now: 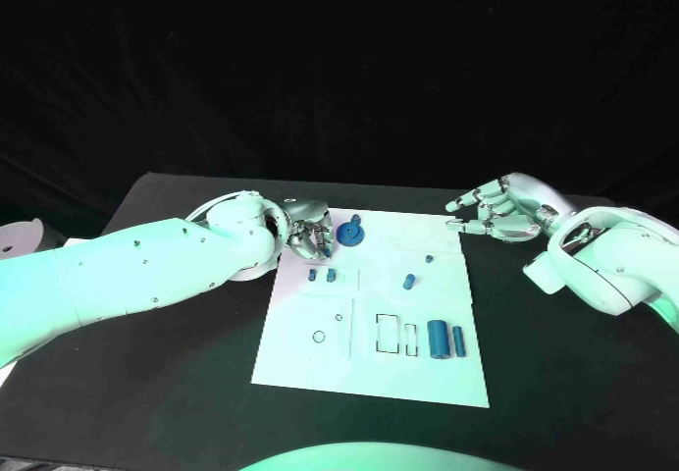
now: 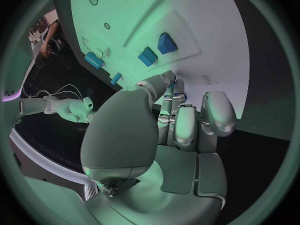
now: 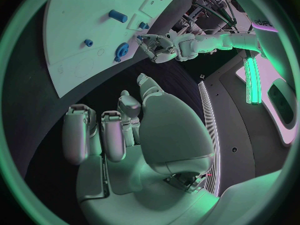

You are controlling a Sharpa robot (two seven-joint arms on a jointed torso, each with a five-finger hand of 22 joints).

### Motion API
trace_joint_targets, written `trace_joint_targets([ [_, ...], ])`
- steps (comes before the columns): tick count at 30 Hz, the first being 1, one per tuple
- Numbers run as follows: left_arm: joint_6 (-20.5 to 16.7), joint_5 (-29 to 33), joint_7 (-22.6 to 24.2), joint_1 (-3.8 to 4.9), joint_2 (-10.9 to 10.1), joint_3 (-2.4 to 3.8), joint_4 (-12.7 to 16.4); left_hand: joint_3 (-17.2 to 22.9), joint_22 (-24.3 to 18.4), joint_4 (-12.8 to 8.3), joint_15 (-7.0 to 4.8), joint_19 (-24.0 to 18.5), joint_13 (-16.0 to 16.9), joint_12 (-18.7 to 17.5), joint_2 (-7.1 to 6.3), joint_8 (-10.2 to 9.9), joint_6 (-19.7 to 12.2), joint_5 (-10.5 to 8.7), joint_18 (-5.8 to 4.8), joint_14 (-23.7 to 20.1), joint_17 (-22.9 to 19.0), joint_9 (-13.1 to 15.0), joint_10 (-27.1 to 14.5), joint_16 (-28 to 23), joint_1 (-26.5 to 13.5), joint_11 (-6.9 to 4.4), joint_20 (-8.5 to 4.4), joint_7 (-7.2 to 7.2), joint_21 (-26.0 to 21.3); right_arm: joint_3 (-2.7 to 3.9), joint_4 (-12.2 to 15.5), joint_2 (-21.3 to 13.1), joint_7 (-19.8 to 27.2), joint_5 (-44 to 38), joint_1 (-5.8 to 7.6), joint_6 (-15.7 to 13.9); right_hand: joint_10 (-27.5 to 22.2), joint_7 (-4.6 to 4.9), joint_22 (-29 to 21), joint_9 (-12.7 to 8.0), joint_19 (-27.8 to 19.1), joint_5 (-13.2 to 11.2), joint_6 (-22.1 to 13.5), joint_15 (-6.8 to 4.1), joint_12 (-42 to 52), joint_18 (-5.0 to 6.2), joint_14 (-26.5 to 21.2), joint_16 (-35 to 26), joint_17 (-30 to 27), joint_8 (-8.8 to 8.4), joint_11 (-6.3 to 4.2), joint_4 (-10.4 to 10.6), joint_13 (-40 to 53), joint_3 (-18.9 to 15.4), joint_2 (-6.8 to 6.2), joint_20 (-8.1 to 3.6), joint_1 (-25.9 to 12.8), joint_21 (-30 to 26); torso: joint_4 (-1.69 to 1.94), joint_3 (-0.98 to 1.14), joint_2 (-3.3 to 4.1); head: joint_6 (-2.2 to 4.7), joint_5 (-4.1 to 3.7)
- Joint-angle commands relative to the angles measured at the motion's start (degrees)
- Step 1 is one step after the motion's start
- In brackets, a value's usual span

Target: Assemble the parts on the task board

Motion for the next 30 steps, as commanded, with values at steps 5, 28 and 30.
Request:
trace_joint_targets([
  [5, 1.29, -0.54, -0.06, 0.0, 0.14, -0.03, -0.01, -0.28, -0.03, -0.2, -0.34, 1.06, -0.03, -0.33, 0.14, 0.39, 0.31, -0.23, -1.0, 1.41, -0.11, 0.06, 0.35, 0.23, -0.71, -0.03, -0.27, -0.08, -0.31, 0.0, 0.03, 0.08, 0.35, -0.47, -0.04, 0.77, -0.01, -0.06, -0.06, 0.02, 0.01, 0.29, 0.5, -0.33, -0.32, 0.38, 4.42, -0.34, 7.49, 0.07, 0.03, -0.16, -0.06, -0.29, 0.37, -0.5, 0.21, -0.23, 0.02, 0.02, 0.02, -0.09, 0.13],
  [28, 2.32, -0.56, -1.02, -0.14, 1.28, -0.35, -1.31, -0.51, 0.2, -0.33, 0.05, 0.97, -0.5, -0.59, -0.16, -0.85, -0.74, -0.47, -1.07, 1.29, -0.42, -0.61, -1.39, 0.42, -1.96, 0.5, 0.0, 0.37, -0.24, 0.0, 0.04, 0.12, 0.32, -0.47, -0.04, 0.87, -0.01, -0.06, -0.06, 0.02, 0.01, 0.29, 0.5, -0.33, -0.32, 0.38, 4.42, -0.34, 7.49, 0.07, 0.03, -0.16, -0.06, -0.29, 0.37, -0.5, 0.21, -0.23, 0.01, 0.04, -0.02, -0.2, 0.03],
  [30, 2.38, -0.56, -1.14, -0.14, 1.28, -0.36, -1.33, -0.58, 0.22, -0.39, 0.17, 0.95, -0.61, -0.65, -0.34, -1.16, -1.07, -0.47, -1.08, 1.25, -0.57, -0.79, -1.85, 0.42, -2.17, 0.67, 0.08, 0.55, -0.25, 0.0, 0.03, 0.11, 0.31, -0.47, -0.04, 0.85, -0.01, -0.06, -0.06, 0.02, 0.01, 0.29, 0.5, -0.33, -0.32, 0.38, 4.42, -0.34, 7.49, 0.07, 0.03, -0.16, -0.06, -0.29, 0.37, -0.5, 0.21, -0.23, 0.01, 0.02, -0.04, -0.24, 0.0],
])
